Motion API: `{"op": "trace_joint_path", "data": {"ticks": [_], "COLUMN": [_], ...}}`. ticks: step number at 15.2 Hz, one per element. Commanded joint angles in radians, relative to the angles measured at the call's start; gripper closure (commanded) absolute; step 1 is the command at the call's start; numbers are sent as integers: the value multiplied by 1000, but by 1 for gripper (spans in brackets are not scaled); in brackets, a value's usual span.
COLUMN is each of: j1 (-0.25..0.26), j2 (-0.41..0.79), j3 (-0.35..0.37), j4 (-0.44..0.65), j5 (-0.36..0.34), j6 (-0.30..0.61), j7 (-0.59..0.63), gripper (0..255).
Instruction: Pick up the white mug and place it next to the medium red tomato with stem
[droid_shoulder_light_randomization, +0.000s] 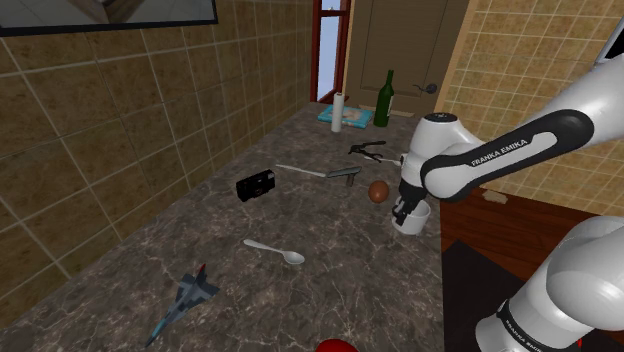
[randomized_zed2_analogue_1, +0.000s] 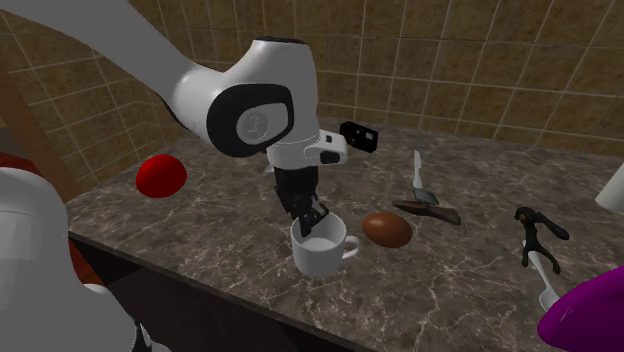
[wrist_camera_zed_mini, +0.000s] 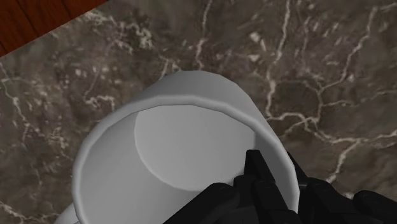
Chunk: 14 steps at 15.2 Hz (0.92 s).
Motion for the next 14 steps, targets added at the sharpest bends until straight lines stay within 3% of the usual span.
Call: {"op": "trace_joint_path", "data": {"ticks": [1, 14], "j1": [2, 9], "j2": [-26, -171], "j3": [-2, -6], "j4": [11, 101], "j5": [3, 15], "j6": [-37, -272], "j7": [-4, -18], "gripper": [255, 255]}}
